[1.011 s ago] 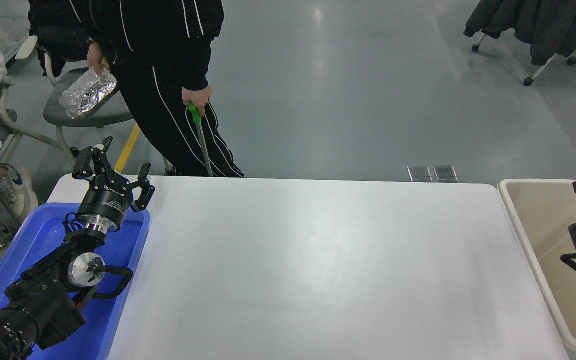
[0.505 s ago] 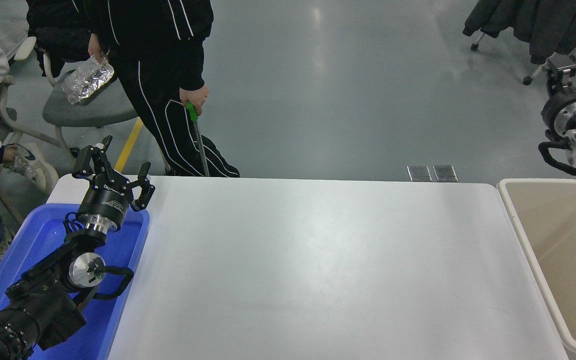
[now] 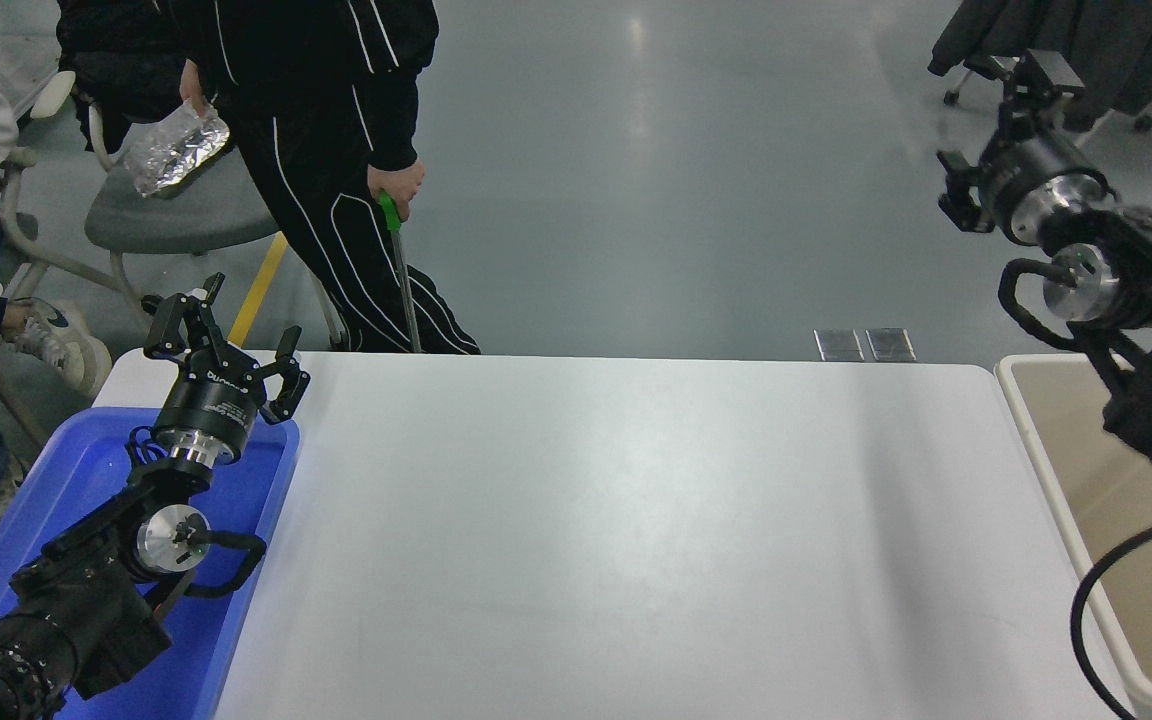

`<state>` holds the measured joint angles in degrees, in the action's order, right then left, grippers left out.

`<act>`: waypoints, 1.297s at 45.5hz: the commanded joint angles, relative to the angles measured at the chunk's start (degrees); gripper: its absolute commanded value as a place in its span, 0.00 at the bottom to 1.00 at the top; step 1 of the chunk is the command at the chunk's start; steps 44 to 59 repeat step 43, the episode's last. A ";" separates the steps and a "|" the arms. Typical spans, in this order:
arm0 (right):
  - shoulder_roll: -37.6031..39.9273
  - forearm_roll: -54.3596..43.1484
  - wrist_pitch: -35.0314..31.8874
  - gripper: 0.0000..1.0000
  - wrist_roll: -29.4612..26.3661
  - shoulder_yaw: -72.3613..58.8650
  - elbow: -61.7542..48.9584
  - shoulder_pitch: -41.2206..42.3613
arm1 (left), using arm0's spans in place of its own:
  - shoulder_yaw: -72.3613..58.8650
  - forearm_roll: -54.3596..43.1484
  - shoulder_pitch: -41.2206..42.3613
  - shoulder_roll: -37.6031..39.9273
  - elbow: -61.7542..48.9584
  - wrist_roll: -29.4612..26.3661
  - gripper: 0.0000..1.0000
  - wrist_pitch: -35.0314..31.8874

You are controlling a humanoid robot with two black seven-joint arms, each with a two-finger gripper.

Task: Dispose of the paper cup in the dustbin

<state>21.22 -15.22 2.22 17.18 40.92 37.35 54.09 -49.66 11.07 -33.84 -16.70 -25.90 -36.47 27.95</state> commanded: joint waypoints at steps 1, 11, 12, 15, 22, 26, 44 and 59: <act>-3.12 0.01 -1.95 0.99 6.55 1.44 1.15 -7.77 | 0.00 0.01 0.00 0.00 -0.02 -0.01 1.00 0.00; -5.49 -0.08 -1.95 1.00 7.42 2.75 0.79 -13.92 | 0.00 0.01 0.00 0.00 -0.02 -0.01 1.00 0.00; -5.58 0.01 -1.95 0.99 7.78 3.10 0.79 -14.54 | 0.00 0.01 0.00 0.00 -0.02 -0.01 1.00 0.00; -5.93 -0.08 -1.95 0.99 8.83 4.07 0.79 -16.38 | 0.00 0.01 0.00 0.00 0.06 -0.01 1.00 0.00; -6.81 -0.08 -1.95 0.99 10.06 4.16 0.62 -19.02 | 0.00 0.01 0.00 0.00 0.06 -0.01 1.00 0.00; -6.81 -0.08 -1.95 0.99 10.06 4.08 0.44 -19.90 | 0.00 0.01 0.00 0.00 -0.02 -0.01 1.00 0.00; -6.81 -0.08 -1.51 1.00 10.15 4.25 0.09 -20.17 | 0.00 0.01 0.00 0.00 0.06 -0.01 1.00 0.00; -6.81 -0.08 -1.51 1.00 10.15 4.25 0.09 -20.17 | 0.00 0.01 0.00 0.00 0.06 -0.01 1.00 0.00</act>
